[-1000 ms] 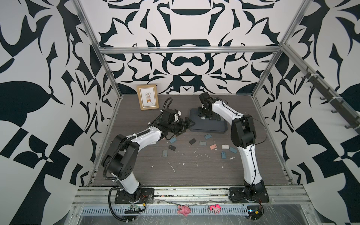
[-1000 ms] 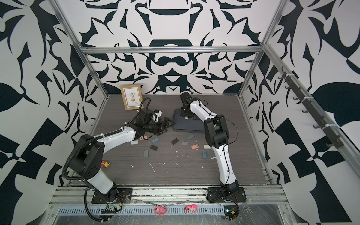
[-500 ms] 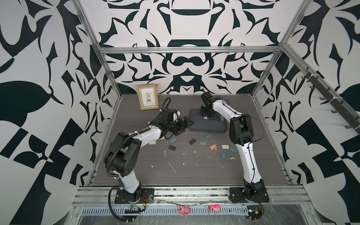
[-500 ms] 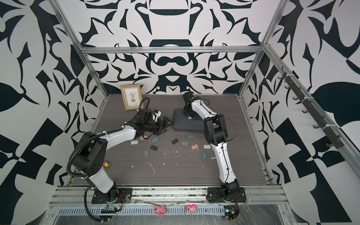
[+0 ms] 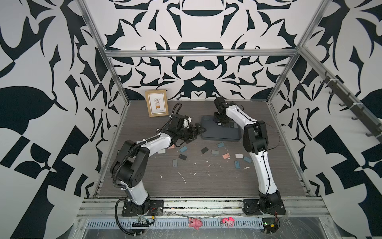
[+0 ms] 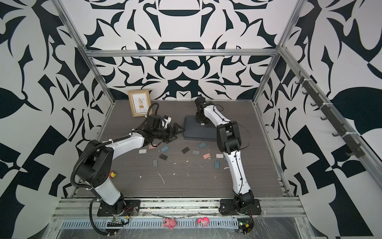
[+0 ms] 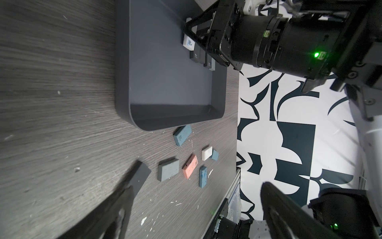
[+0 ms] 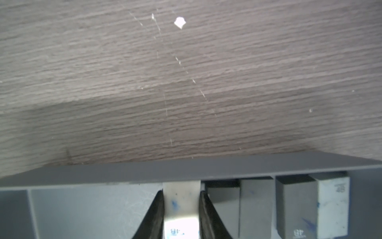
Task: Put the eraser in the storage box
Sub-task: Place the eraser in the storage box.
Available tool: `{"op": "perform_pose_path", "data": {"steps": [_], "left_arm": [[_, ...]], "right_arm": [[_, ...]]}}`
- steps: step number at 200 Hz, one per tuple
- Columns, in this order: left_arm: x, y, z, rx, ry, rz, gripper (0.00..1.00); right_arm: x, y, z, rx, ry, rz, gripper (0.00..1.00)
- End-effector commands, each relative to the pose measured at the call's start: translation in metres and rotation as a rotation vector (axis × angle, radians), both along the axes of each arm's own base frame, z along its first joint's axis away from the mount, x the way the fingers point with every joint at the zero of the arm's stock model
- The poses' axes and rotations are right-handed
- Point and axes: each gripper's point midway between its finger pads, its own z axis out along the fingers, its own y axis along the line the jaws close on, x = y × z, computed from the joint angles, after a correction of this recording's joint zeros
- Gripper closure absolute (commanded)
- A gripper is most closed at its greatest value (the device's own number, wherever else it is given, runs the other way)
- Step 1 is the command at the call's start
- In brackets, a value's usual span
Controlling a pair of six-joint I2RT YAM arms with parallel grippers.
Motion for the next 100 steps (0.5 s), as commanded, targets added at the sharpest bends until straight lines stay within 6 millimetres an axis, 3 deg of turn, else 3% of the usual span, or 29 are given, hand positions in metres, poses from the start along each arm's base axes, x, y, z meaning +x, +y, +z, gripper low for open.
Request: {"op": "perform_pose_path", "data": {"steps": [1, 14, 100], "left_arm": [[0.005, -0.001, 0.003, -0.01, -0.004, -0.004, 0.01], [0.004, -0.001, 0.003, -0.009, -0.006, -0.003, 0.01], [0.003, 0.0, 0.003, -0.008, -0.007, 0.0, 0.01]], "right_arm": [[0.005, -0.004, 0.023, -0.011, -0.039, -0.007, 0.68], [0.005, -0.003, 0.024, -0.009, -0.04, -0.005, 0.76], [-0.005, -0.004, 0.023, -0.005, -0.025, -0.021, 0.71]]}}
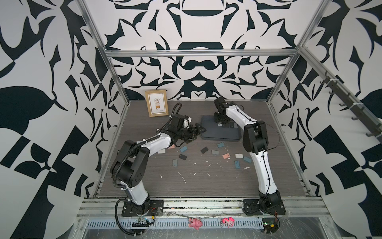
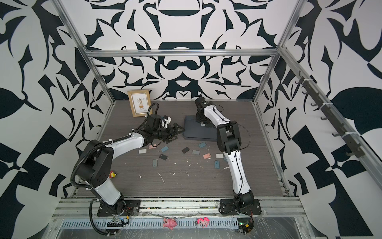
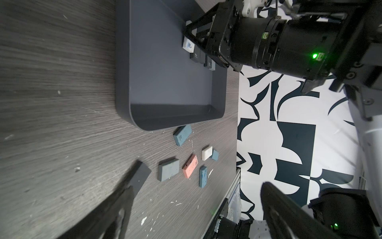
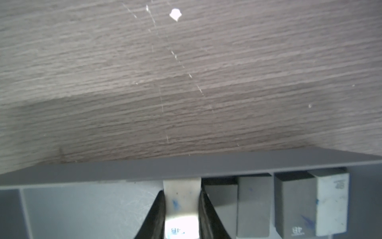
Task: Put the eraser in the storage box
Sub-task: Place the eraser in the storage box.
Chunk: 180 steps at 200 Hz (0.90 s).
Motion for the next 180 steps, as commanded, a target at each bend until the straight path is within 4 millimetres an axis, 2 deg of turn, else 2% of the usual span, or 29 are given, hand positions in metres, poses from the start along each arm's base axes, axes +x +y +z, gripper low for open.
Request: {"op": "perform_pose_path", "data": {"steps": [1, 102, 180], "left_arm": [[0.003, 0.0, 0.003, -0.009, -0.006, -0.001, 0.01], [0.002, 0.001, 0.003, -0.001, -0.007, 0.0, 0.01], [0.002, 0.002, 0.008, 0.008, -0.02, 0.0, 0.01]], "right_arm": [[-0.002, -0.003, 0.026, 0.0, -0.037, -0.016, 0.71], [-0.005, -0.003, 0.026, -0.004, -0.033, -0.018, 0.64], [0.001, 0.003, 0.051, 0.017, -0.078, -0.008, 0.59]]}}
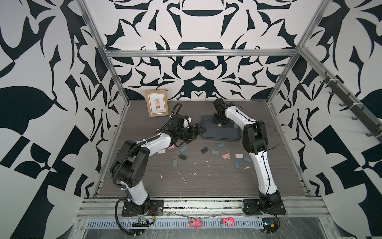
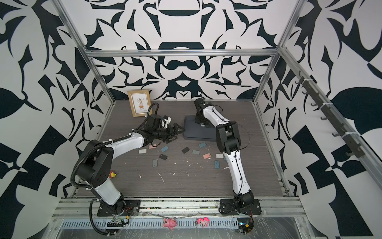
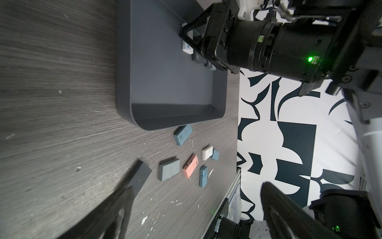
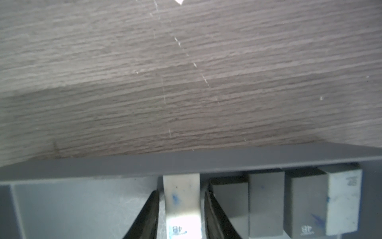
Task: Put the eraser in the storage box
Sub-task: Place the eraser in the storage box.
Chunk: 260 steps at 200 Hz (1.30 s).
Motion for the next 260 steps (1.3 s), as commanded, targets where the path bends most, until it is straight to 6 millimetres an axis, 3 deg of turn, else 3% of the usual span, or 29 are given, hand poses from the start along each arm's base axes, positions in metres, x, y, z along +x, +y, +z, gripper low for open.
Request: {"op": "perform_pose_path", "data": {"steps": [1, 74, 120, 144, 191, 228, 260], "left_arm": [[0.003, 0.002, 0.009, 0.005, -0.022, -0.001, 0.01], [-0.002, 0.014, 0.017, 0.087, -0.058, 0.002, 0.01], [-0.007, 0.028, 0.015, 0.189, -0.095, -0.001, 0.01], [-0.01, 0.038, 0.01, 0.276, -0.118, -0.016, 0.01], [-0.016, 0.046, 0.006, 0.387, -0.171, -0.062, 0.01], [-0.023, 0.035, -0.002, 0.501, -0.239, -0.143, 0.01], [-0.032, 0.009, -0.015, 0.588, -0.331, -0.275, 0.01]], "right_arm": [[0.005, 0.004, 0.056, 0.024, -0.09, -0.005, 0.59], [0.003, 0.009, 0.083, 0.035, -0.135, 0.005, 0.52], [-0.006, 0.01, 0.114, 0.049, -0.181, 0.022, 0.44], [-0.016, 0.008, 0.129, 0.062, -0.2, 0.031, 0.35], [-0.053, 0.001, 0.15, 0.108, -0.235, 0.067, 0.11], [-0.093, -0.009, 0.154, 0.12, -0.241, 0.109, 0.03], [-0.13, -0.021, 0.156, 0.163, -0.244, 0.128, 0.02]]}}
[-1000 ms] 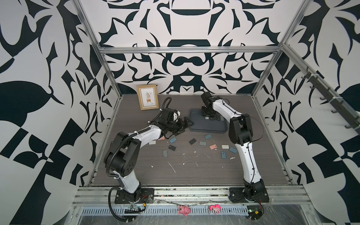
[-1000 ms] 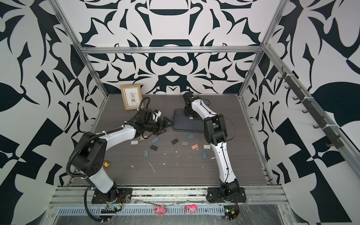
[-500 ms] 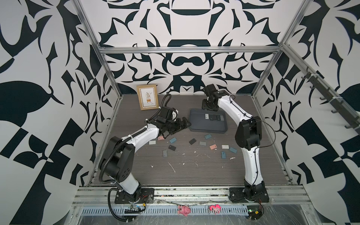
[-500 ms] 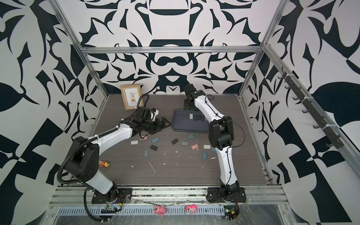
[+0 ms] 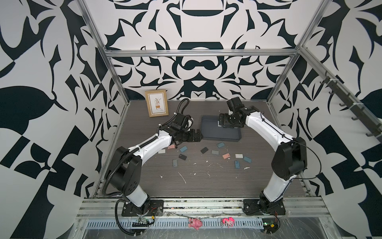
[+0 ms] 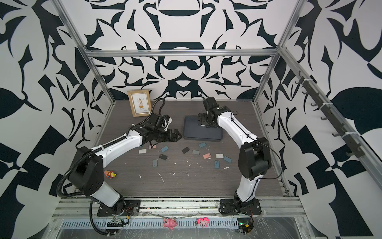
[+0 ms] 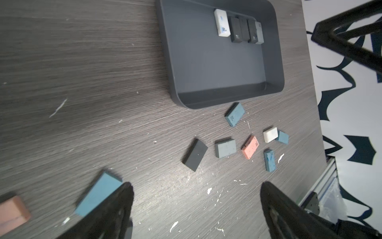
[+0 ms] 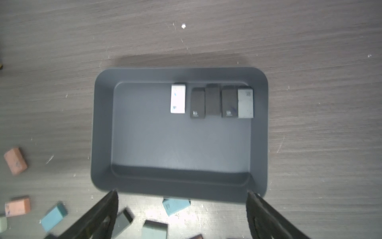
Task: Put the eraser in the storage box
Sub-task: Place the eraser in the storage box, then pick up the eraser from the center of the board.
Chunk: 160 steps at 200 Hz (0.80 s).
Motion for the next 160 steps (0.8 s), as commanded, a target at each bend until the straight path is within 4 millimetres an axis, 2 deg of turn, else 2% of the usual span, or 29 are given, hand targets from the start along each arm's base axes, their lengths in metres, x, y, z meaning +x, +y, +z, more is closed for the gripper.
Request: {"op": "perform_pose_path", "data": {"steps": [1, 33, 48, 76, 114, 160], "left_arm": [[-0.007, -0.012, -0.016, 0.128, -0.053, -0.112, 0.01], [-0.018, -0.038, -0.034, 0.204, -0.088, -0.221, 0.01], [-0.02, -0.043, -0.045, 0.24, -0.092, -0.241, 0.01], [-0.022, -0.044, -0.067, 0.283, -0.073, -0.261, 0.01], [-0.024, -0.042, -0.09, 0.361, -0.074, -0.29, 0.05], [-0.031, -0.046, -0.11, 0.439, -0.096, -0.336, 0.13]], "right_arm": [[-0.017, -0.002, 0.023, 0.054, -0.069, 0.034, 0.02], [-0.055, -0.016, 0.013, 0.133, -0.03, 0.032, 0.02], [-0.071, -0.025, 0.01, 0.18, -0.02, 0.014, 0.02], [-0.095, -0.042, -0.009, 0.304, 0.013, -0.042, 0.02], [-0.111, -0.049, -0.027, 0.323, 0.048, -0.063, 0.02], [-0.111, -0.044, -0.029, 0.359, 0.055, -0.062, 0.02]]}}
